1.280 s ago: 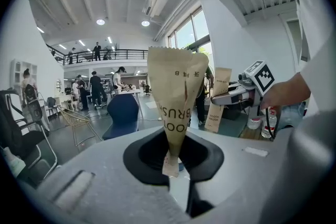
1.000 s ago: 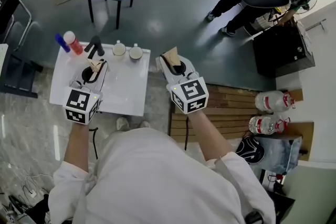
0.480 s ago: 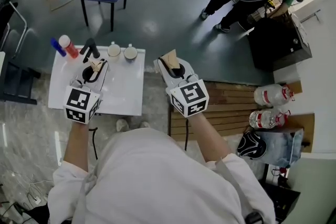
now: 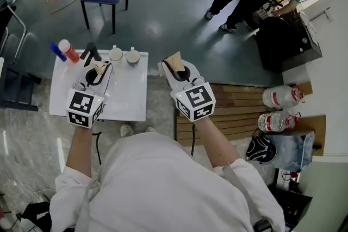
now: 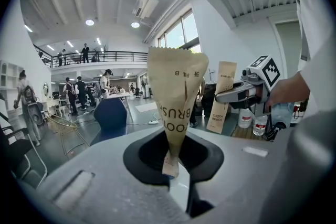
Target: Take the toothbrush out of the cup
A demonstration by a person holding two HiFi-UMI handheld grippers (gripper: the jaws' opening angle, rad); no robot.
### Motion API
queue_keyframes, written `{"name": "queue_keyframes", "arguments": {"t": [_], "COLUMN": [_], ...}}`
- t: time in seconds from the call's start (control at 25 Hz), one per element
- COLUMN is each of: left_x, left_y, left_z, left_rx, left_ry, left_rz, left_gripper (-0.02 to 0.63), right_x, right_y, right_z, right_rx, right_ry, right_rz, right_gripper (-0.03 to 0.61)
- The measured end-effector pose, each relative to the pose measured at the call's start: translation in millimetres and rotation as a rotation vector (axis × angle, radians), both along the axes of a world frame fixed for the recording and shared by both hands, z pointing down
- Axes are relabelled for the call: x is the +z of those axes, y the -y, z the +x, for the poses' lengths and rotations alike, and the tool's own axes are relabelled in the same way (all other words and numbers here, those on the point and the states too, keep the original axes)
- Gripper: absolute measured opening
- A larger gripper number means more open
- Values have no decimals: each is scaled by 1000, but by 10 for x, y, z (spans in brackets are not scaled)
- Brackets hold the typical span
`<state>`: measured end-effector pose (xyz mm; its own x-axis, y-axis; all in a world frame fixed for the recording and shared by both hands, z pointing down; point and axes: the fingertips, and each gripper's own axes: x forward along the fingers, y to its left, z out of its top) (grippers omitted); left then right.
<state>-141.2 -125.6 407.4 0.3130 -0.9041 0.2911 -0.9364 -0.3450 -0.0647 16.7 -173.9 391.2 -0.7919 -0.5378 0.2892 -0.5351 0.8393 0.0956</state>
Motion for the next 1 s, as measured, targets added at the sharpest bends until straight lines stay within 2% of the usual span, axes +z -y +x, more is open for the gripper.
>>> {"name": "queue_keyframes", "arguments": {"t": [1.0], "left_x": [-41], "left_y": [-11], "left_z": [-24], "left_rx": [-13], "left_ry": [1], "left_rz": [5], "left_gripper": [34], "right_x": [-23], "right_y": [-54], "right_z": [-107], "right_rx": [-52], "right_ry": [8], "right_rz": [-2], "right_gripper": [44]}}
